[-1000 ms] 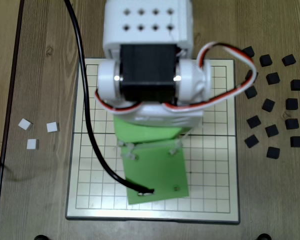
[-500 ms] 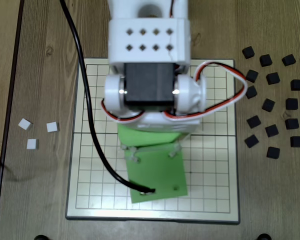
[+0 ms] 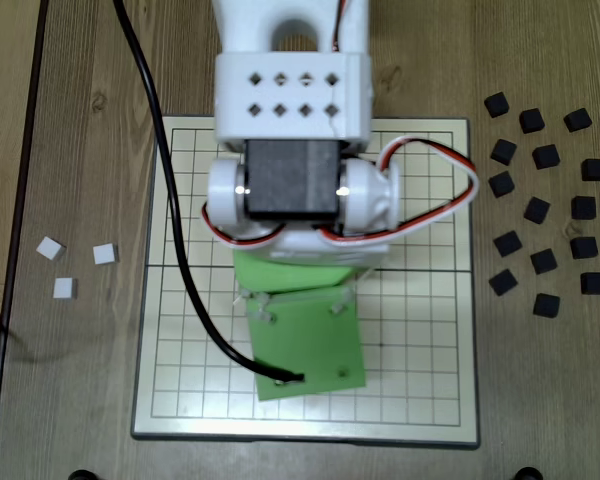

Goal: Grasp a White stone and put it on the board on position (0,0).

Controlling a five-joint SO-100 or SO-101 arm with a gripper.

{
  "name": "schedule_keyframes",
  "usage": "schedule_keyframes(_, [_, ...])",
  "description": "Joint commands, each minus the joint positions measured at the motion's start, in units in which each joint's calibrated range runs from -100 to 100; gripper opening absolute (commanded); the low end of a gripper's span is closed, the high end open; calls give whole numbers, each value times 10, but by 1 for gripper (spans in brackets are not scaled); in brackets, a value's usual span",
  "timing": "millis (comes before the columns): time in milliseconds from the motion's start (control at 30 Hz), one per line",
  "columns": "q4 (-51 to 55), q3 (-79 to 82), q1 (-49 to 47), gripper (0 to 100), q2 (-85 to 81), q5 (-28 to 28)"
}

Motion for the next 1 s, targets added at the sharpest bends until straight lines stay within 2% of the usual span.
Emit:
schedule_keyframes(0, [-5,-6,7,6,-64,-2])
schedule_keyframes(967, [-23,2,8,6,-60,0])
